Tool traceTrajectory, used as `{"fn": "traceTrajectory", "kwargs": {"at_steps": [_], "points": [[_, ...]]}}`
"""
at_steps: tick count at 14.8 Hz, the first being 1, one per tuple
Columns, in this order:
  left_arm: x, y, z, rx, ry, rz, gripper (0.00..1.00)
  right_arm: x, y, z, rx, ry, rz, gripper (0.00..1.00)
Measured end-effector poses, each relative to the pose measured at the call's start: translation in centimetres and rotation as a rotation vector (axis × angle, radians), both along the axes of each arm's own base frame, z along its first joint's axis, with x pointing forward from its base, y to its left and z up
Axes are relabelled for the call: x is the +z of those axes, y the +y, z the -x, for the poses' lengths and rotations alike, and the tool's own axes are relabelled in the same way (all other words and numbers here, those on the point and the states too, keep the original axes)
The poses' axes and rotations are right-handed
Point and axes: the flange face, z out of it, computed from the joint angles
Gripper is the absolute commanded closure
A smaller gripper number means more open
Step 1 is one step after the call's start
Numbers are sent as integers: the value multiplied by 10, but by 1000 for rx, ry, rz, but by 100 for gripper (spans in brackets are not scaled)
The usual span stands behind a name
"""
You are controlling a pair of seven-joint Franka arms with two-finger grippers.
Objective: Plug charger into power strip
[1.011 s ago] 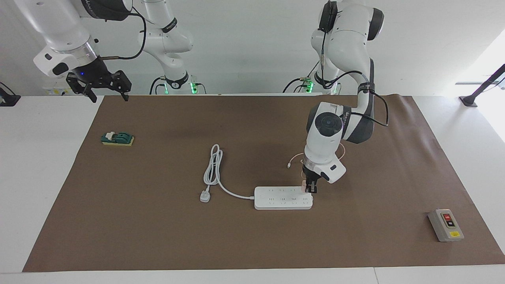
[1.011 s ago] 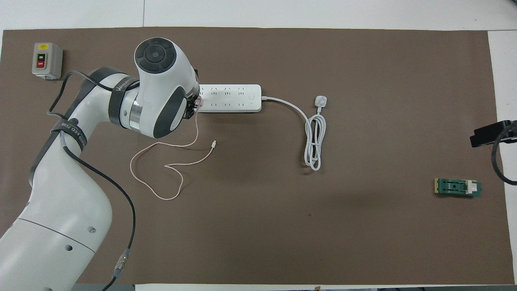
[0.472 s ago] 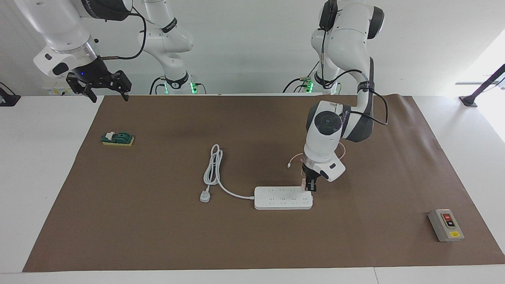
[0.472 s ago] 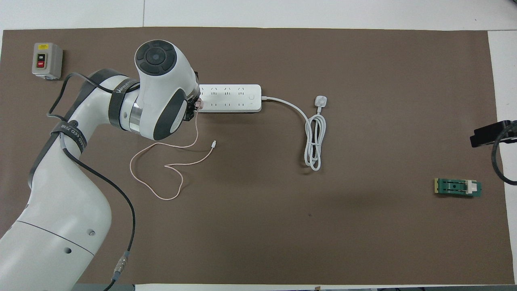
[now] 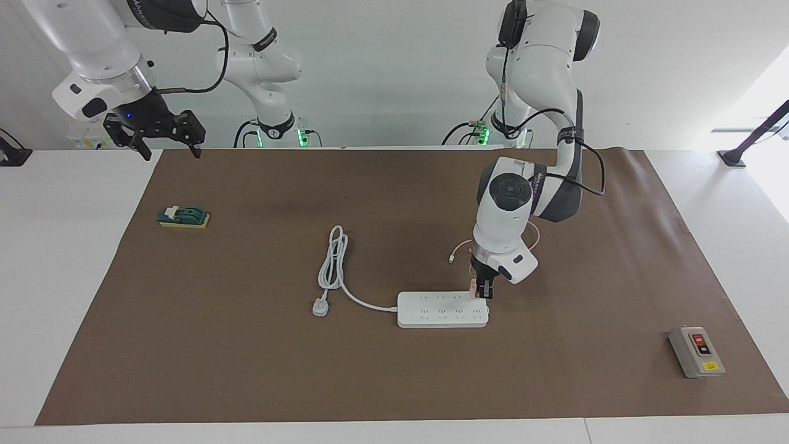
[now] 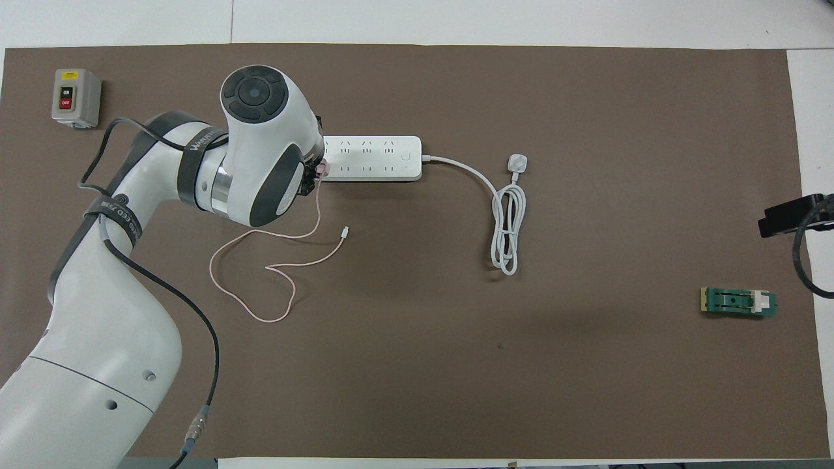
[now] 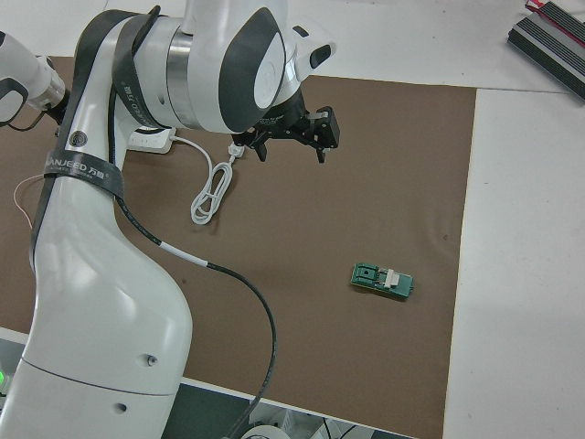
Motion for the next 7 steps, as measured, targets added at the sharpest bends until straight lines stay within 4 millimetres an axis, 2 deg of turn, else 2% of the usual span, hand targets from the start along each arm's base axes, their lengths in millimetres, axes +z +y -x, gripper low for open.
{"fn": "traceTrajectory", "kwargs": {"at_steps": [7], "points": [[0,-5,2,-12,0,-1,100,0,0,0,0,0,0,0]]}}
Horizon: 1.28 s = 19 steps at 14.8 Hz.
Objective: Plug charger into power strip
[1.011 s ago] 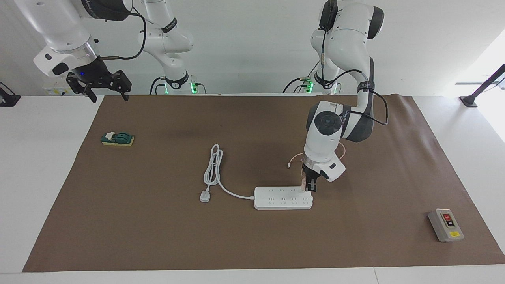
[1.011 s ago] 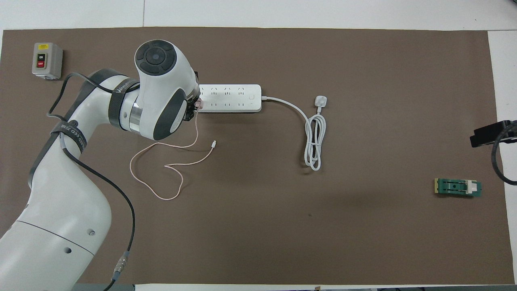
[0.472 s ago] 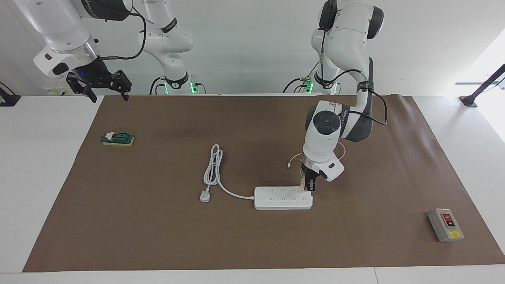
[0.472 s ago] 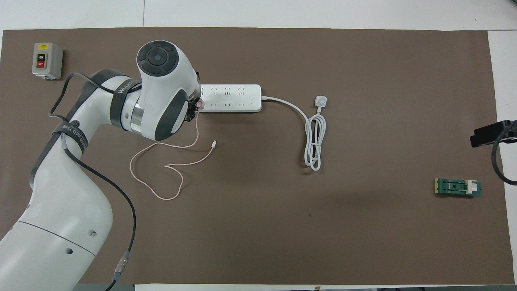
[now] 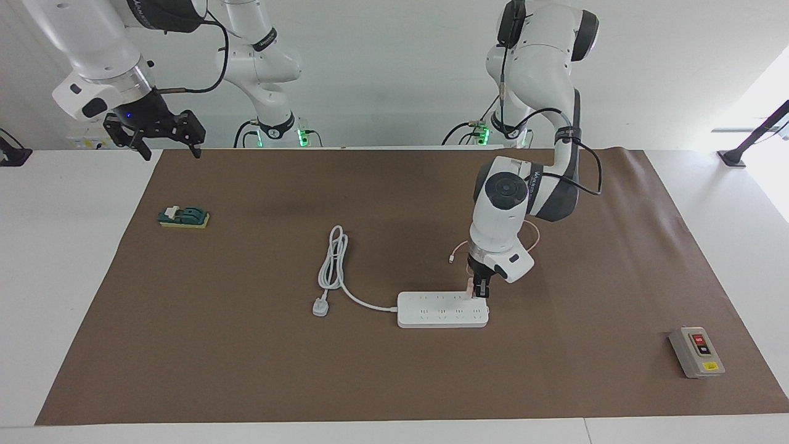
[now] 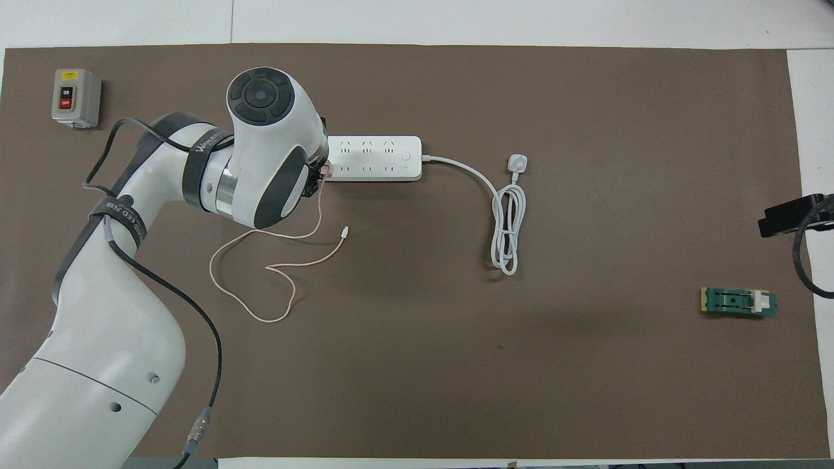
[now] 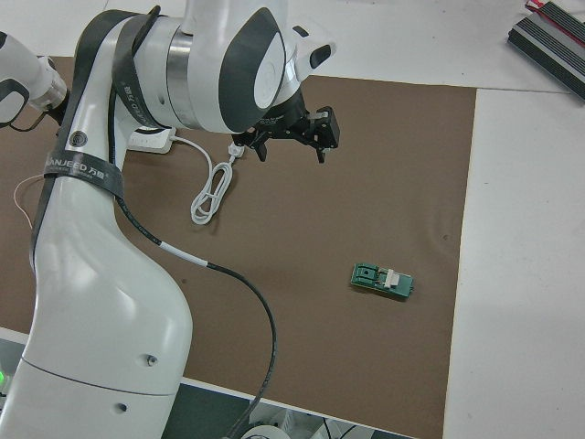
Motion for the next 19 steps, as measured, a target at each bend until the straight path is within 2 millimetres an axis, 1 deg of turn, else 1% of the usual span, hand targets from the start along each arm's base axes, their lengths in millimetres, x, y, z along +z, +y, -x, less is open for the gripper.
{"fn": "traceTrajectory", "kwargs": {"at_steps": [19], "points": [[0,0,0,-23,-1,0,100,0,0,0,0,0,0,0]]}}
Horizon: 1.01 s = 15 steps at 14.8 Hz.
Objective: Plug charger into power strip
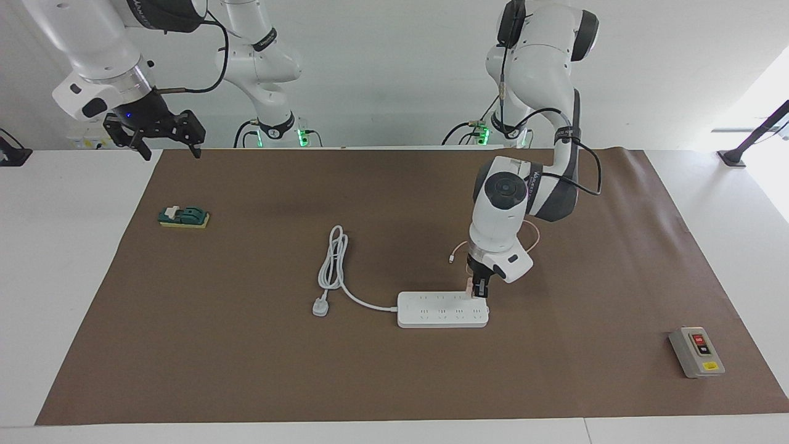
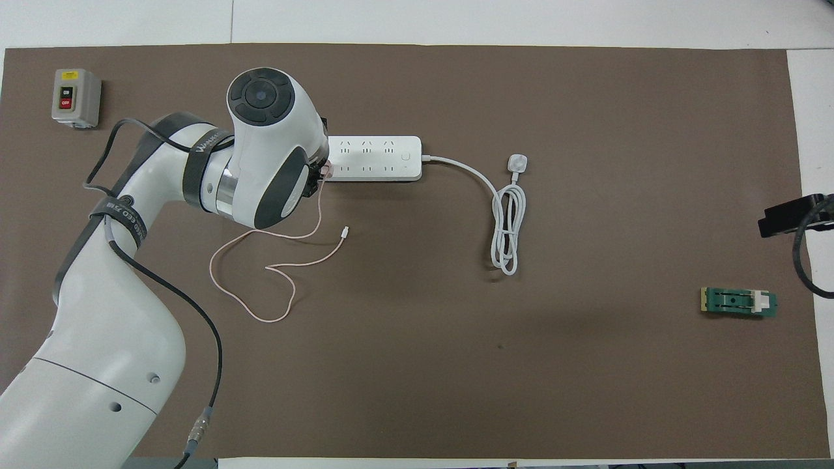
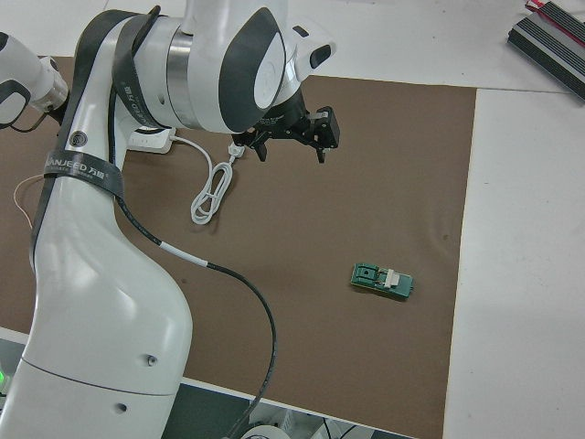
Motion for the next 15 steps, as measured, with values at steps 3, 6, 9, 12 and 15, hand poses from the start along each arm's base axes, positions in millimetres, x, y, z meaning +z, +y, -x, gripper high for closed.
{"fn": "traceTrajectory", "kwargs": {"at_steps": [3,6,9,12,15], "points": [[0,0,-1,-1,-4,2,100,0,0,0,0,0,0,0],[0,0,-1,-3,-7,3,100,0,0,0,0,0,0,0],[0,1,-2,-15,-8,2,100,0,0,0,0,0,0,0],[0,2,-2,-22,-9,2,100,0,0,0,0,0,0,0],[-1,2,-2,-30,-7,0,100,0,0,0,0,0,0,0]]}}
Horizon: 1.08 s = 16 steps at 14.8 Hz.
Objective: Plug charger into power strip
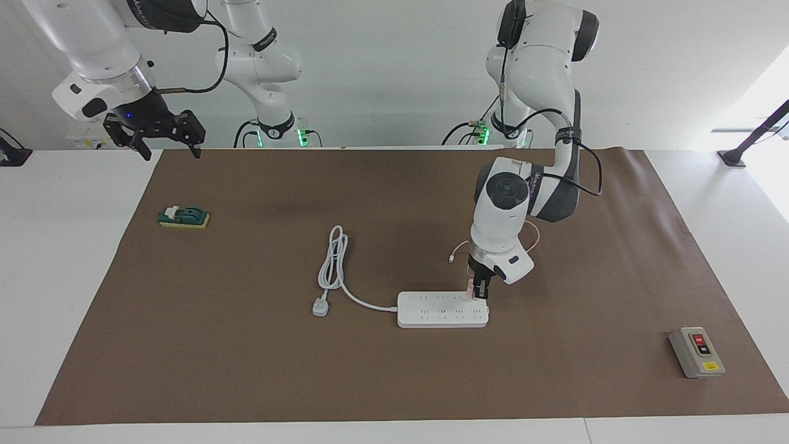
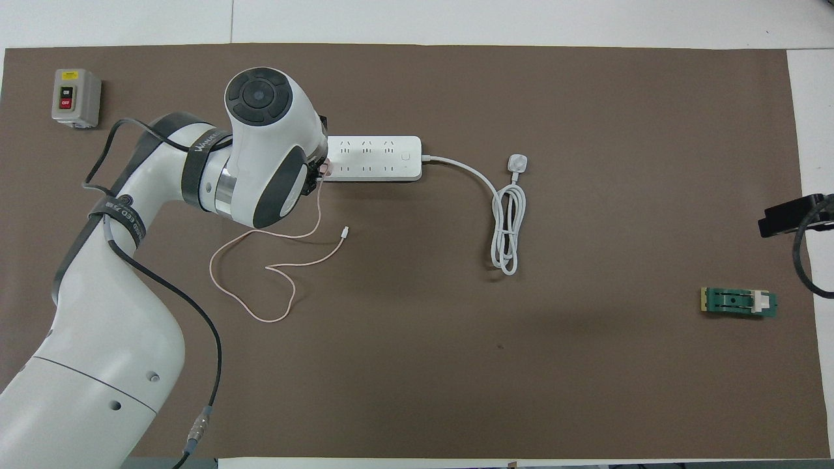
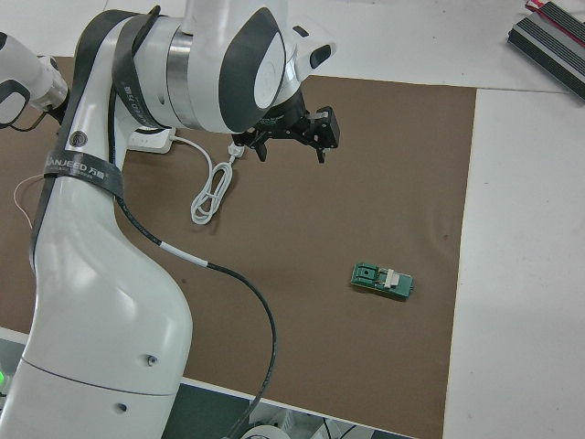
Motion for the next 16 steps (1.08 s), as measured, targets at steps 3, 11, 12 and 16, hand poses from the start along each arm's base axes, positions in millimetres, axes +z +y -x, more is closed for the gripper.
{"fn": "traceTrajectory", "kwargs": {"at_steps": [3,11,12,16], "points": [[-1,0,0,-1,0,-1,100,0,0,0,0,0,0,0],[-1,-1,0,-6,-3,-8,100,0,0,0,0,0,0,0],[-1,-1,0,-2,-3,-7,100,0,0,0,0,0,0,0],[-1,-1,0,32,-3,-5,100,0,0,0,0,0,0,0]]}}
